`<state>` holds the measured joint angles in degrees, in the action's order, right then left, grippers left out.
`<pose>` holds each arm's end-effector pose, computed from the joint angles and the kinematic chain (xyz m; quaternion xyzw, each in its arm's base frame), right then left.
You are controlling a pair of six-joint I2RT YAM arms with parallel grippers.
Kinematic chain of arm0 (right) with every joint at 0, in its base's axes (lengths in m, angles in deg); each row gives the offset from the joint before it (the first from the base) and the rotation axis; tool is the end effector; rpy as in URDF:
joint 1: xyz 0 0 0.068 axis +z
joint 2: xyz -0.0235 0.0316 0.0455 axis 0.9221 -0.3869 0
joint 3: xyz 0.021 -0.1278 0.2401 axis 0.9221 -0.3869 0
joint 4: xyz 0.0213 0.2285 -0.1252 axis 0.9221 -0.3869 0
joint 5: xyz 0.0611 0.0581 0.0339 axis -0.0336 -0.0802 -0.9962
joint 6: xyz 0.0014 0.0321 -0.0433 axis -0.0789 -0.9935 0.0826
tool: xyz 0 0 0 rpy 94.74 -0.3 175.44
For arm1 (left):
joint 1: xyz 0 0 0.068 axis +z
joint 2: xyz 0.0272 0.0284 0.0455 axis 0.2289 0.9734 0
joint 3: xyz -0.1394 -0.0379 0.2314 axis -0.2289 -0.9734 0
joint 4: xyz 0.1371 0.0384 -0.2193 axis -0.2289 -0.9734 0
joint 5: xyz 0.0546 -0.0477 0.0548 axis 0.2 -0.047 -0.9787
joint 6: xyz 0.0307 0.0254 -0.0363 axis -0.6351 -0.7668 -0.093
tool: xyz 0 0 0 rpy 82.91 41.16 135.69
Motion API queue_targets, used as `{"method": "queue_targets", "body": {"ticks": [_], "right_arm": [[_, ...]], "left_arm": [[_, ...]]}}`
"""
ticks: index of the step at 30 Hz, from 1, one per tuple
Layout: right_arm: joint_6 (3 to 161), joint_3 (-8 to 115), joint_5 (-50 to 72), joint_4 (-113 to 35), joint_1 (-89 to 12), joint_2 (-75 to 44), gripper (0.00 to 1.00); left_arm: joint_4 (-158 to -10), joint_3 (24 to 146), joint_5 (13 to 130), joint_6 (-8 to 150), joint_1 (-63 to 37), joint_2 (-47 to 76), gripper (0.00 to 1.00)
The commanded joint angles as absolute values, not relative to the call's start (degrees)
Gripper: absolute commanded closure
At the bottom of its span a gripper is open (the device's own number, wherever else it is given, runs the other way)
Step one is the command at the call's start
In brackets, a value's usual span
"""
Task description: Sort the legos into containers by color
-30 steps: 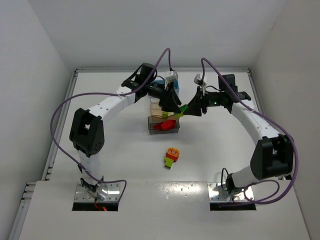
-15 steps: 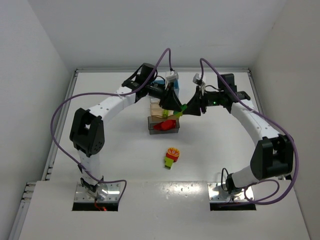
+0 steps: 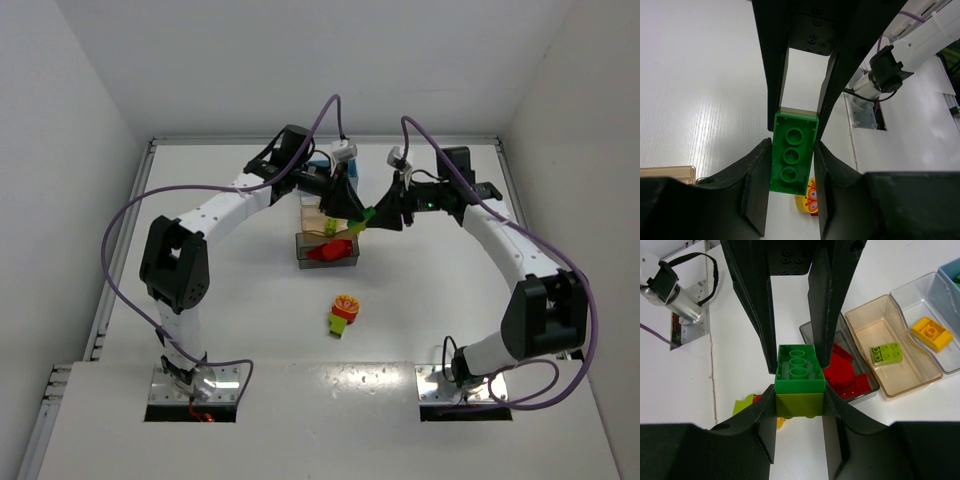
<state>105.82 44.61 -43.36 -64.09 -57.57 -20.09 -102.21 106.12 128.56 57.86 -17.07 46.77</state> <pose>0.3057 0.0838 0.2898 -0.3755 0.7255 0.4493 0.3617 0.3547 -0.2449 0.3143 0.4559 0.6318 -0.5591 0.2835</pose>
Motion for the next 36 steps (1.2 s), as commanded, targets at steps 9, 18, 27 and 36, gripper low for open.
{"method": "queue_targets", "body": {"ticks": [9,18,27,36], "right_arm": [[115.9,39.8,-41.2,-68.2,-58.0,-16.3,0.94],[117.0,37.5,-39.0,-68.2,-58.0,-15.8,0.94],[117.0,38.5,-38.4,-68.2,-58.0,-15.8,0.94],[117.0,39.7,-37.4,-68.2,-58.0,-16.8,0.94]], "left_arm": [[-76.9,107.7,130.4,78.6,-14.0,46.3,1.00],[-83.2,115.4,118.0,76.6,-12.3,48.2,1.00],[-99.4,125.9,79.3,69.9,-12.3,51.6,1.00],[-101.9,129.3,63.7,69.9,-11.8,57.9,0.93]]}}
